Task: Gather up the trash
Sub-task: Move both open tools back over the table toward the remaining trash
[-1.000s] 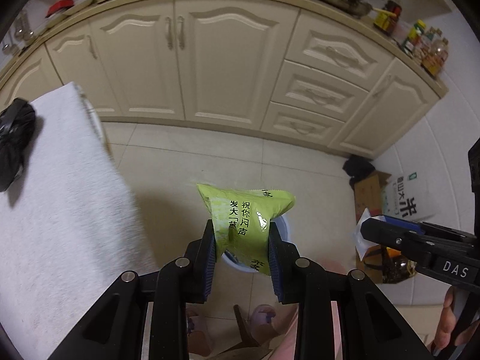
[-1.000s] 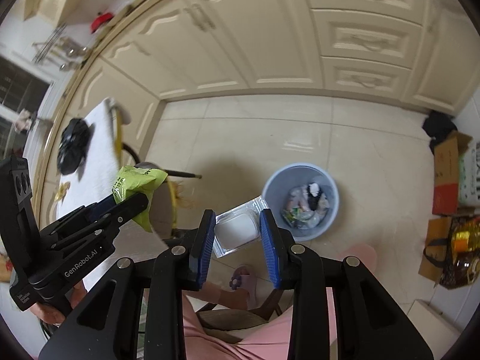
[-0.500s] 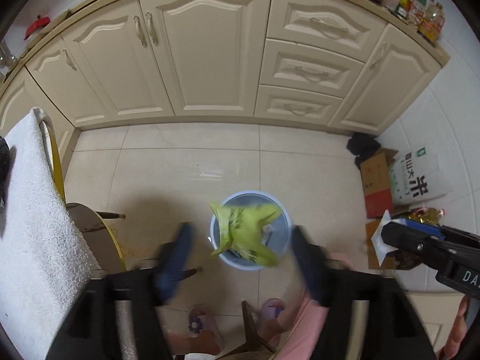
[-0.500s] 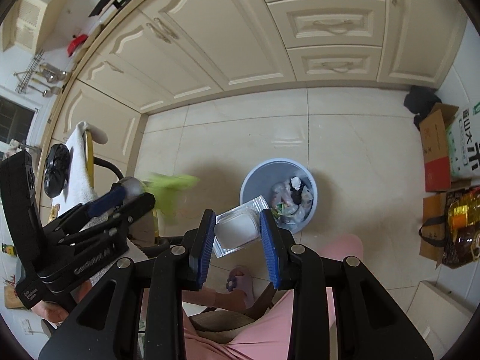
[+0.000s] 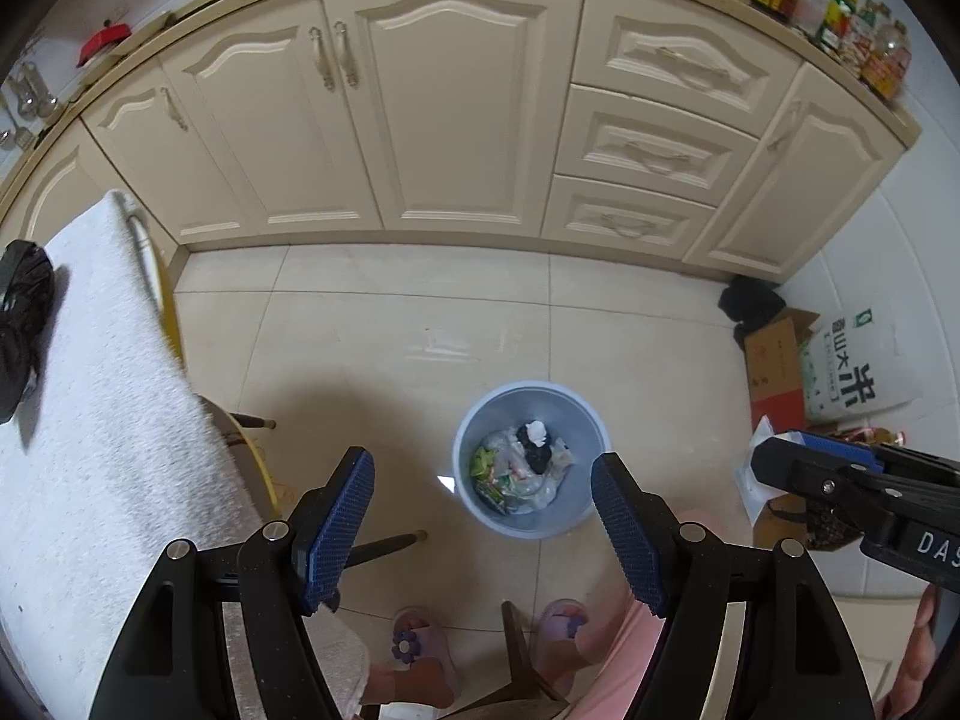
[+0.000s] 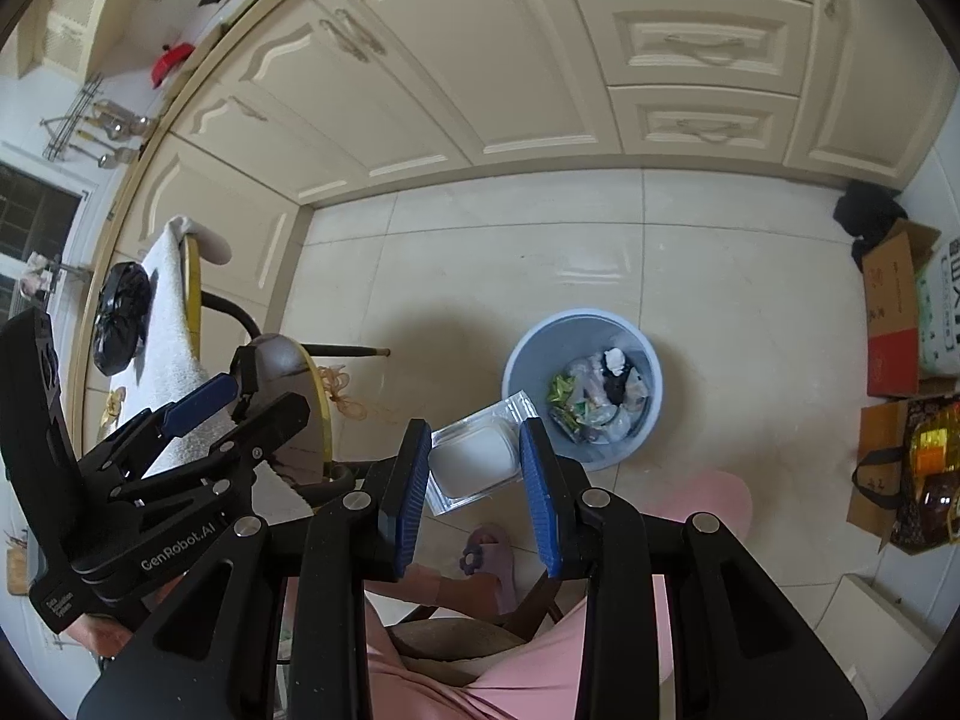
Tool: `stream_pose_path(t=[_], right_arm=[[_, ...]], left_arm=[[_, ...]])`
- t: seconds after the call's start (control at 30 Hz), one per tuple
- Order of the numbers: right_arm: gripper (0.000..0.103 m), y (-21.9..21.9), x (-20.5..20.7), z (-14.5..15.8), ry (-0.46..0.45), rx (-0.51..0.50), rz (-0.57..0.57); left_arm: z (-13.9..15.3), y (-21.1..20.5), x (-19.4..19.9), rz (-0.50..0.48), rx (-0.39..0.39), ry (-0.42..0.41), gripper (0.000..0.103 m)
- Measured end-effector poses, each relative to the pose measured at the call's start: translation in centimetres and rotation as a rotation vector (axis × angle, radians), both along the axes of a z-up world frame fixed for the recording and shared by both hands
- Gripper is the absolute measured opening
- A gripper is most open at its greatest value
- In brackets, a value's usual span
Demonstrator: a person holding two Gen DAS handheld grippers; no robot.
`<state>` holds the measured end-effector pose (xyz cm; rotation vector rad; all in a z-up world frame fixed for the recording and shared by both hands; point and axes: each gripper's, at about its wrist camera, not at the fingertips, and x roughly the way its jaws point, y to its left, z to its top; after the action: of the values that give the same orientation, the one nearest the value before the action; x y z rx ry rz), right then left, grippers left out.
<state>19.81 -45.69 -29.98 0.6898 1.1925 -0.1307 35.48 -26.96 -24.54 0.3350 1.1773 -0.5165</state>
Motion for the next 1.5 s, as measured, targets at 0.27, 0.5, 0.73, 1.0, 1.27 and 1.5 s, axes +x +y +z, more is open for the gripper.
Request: stream_pose_path(t=[0.27, 0.5, 0.73, 1.0, 1.27, 1.5], right_arm=[[0.033, 1.7, 1.9, 0.7, -0.036, 0.003, 0.052], [0.103, 2.3, 1.9, 2.7, -0.084, -0.135, 0.018], [0.103, 2.2, 1.5, 2.7, -0.039, -0.174, -0.006], [0.103, 2.9, 0.4, 3.1, -0.026, -0.17, -0.023], [0.103, 5.1, -0.5, 4.6, -0.046, -0.187, -0.013], [0.103, 8.4, -0.7, 6.5, -0.074, -0.236, 0.054]], left_arm=[[1.0, 1.8, -0.2, 0.036, 0.003, -0.008, 0.071], [1.3, 2.6, -0.1, 0.057, 0.001, 0.009, 0.071], [2.0, 3.7, -0.1, 0.072, -0.016, 0.012, 0.072], [3.4, 5.4, -1.1, 0.083, -0.047, -0.001, 0.074], [5.4, 9.2, -3.2, 0.106, -0.094, -0.022, 0.077], [7.5, 14.0, -5.6, 0.161, -0.133, -0.06, 0.08]])
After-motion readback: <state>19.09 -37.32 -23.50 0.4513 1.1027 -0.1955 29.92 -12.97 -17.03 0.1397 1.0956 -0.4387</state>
